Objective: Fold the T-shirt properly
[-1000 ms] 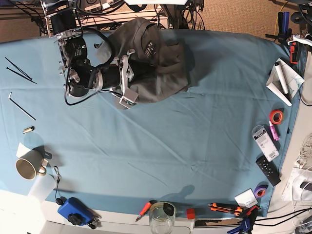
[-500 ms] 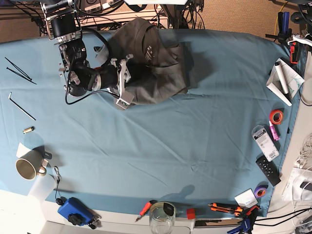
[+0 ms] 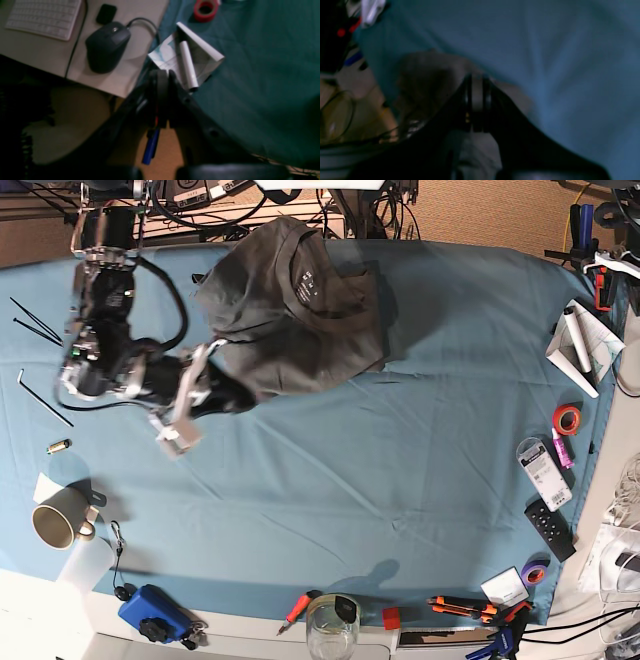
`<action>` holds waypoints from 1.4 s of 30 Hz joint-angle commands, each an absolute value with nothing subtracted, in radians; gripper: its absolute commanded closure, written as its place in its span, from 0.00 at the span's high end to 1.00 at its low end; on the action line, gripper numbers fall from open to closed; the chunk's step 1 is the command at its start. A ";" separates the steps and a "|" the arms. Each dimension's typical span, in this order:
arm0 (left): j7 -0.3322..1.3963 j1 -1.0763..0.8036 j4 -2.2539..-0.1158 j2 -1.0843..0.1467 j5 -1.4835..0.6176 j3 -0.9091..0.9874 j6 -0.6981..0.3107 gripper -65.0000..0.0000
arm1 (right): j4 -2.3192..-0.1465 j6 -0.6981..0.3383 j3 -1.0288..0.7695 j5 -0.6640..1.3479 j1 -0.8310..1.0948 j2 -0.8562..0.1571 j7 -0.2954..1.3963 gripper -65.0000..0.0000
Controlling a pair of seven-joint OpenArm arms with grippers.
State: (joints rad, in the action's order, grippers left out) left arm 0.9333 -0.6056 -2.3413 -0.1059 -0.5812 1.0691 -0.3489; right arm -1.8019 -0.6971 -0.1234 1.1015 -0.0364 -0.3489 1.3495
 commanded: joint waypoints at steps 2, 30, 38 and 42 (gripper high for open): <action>0.908 -0.612 -2.356 -0.117 -0.612 1.076 -0.367 0.00 | -1.818 -0.698 -0.192 1.124 -0.038 -0.361 1.336 0.00; 0.889 -0.546 -2.356 -0.120 -0.513 0.804 -0.376 0.00 | -1.974 -0.679 -0.719 1.006 0.277 -0.363 1.382 0.00; 0.920 -0.549 -2.356 -0.119 -0.456 0.798 -0.350 0.00 | -2.049 -0.678 -0.805 1.083 0.430 -0.363 1.390 0.00; 0.962 -0.554 -2.347 -0.119 -0.456 0.798 -0.387 0.00 | -2.067 -0.678 -0.837 1.084 0.493 -0.360 1.396 0.00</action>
State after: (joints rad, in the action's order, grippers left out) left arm 0.9760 -0.5491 -2.3375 -0.1085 -0.4526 0.7929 -0.3931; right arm -2.0502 -0.6773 -0.8268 1.0718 0.4919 -0.3454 1.4117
